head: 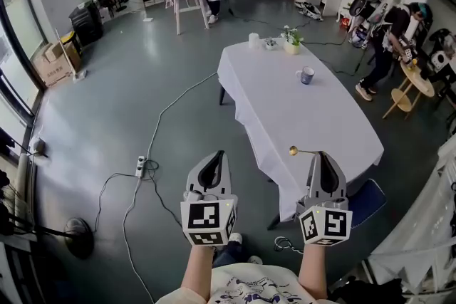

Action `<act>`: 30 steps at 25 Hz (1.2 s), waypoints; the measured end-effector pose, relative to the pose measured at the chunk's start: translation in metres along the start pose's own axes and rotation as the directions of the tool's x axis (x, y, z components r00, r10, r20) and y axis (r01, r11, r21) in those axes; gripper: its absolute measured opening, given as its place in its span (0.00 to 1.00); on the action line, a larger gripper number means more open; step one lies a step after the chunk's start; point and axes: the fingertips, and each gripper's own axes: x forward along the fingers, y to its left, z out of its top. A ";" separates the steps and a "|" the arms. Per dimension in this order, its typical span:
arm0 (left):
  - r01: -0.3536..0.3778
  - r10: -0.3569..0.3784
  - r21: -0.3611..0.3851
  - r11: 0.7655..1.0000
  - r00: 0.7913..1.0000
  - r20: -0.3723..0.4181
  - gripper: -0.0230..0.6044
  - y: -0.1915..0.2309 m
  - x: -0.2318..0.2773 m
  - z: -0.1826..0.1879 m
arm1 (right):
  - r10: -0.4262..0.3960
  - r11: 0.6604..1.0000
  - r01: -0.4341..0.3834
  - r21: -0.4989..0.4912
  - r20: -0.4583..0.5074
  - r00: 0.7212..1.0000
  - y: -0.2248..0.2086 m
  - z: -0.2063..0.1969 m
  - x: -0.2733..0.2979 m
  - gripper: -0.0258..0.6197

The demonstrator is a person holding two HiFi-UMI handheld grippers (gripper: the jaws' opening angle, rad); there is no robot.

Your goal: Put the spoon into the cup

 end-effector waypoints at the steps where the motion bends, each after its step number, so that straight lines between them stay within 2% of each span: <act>1: -0.002 0.002 0.001 1.000 1.000 0.002 0.06 0.006 0.004 0.000 | -0.002 1.000 0.002 0.007 0.002 1.000 0.003 -0.002 0.006 0.07; 11: -0.011 0.011 0.025 1.000 1.000 0.002 0.06 0.076 0.052 0.002 | -0.006 0.999 0.007 0.037 -0.005 1.000 0.040 -0.025 0.079 0.07; 22: -0.042 0.042 -0.001 0.999 0.999 -0.034 0.06 0.131 0.093 -0.010 | 0.037 0.999 -0.036 0.020 -0.058 0.998 0.074 -0.050 0.147 0.07; 30: -0.093 0.092 -0.018 0.996 0.995 -0.046 0.06 0.180 0.162 -0.018 | 0.083 0.997 -0.083 0.011 -0.071 0.994 0.082 -0.079 0.233 0.07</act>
